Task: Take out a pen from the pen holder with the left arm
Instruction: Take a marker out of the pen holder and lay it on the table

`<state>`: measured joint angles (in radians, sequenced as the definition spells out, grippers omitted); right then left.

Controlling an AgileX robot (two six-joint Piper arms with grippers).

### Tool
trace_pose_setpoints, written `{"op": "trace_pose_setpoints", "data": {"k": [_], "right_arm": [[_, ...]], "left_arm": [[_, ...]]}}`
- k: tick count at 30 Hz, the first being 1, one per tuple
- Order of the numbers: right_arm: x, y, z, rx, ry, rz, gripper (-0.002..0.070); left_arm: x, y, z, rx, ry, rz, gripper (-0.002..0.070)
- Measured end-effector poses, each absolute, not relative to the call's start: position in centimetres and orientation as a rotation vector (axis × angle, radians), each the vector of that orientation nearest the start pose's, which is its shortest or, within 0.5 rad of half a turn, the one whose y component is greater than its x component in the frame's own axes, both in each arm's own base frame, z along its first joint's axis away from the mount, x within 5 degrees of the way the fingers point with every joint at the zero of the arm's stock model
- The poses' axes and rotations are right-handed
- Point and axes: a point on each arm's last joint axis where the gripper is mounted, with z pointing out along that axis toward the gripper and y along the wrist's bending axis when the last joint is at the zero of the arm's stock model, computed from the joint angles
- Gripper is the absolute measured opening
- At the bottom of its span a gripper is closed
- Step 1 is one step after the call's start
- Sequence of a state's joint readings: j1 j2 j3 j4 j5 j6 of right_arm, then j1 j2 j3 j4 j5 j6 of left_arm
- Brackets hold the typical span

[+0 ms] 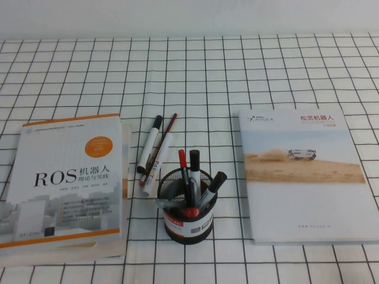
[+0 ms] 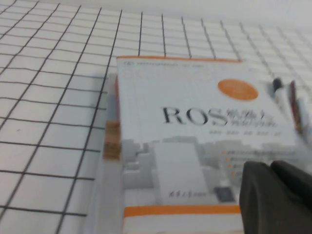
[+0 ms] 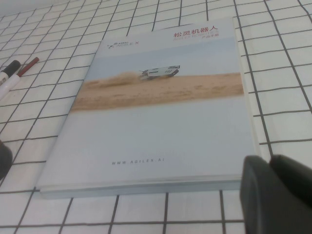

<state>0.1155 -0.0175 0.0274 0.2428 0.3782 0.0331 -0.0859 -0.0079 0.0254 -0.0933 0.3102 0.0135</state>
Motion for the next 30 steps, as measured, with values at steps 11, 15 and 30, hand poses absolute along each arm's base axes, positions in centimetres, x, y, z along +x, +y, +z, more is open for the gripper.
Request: {"op": "trace_pose_setpoints", "data": {"k": [11,15,30], "right_arm": [[5.1,1.4,17.2,0.073,1.873,0.342,-0.0012],[5.1,1.4,17.2,0.073,1.873,0.342,-0.0012],[5.1,1.4,17.2,0.073,1.873,0.342,-0.0012]], "left_arm": [[5.6,-0.7,20.0,-0.317,1.542,-0.492,-0.0003],[5.7,-0.8,20.0,-0.327,1.565,-0.510,-0.0003],[12.7,-3.0,29.7,0.029,1.993,-0.383,-0.0003]]}}
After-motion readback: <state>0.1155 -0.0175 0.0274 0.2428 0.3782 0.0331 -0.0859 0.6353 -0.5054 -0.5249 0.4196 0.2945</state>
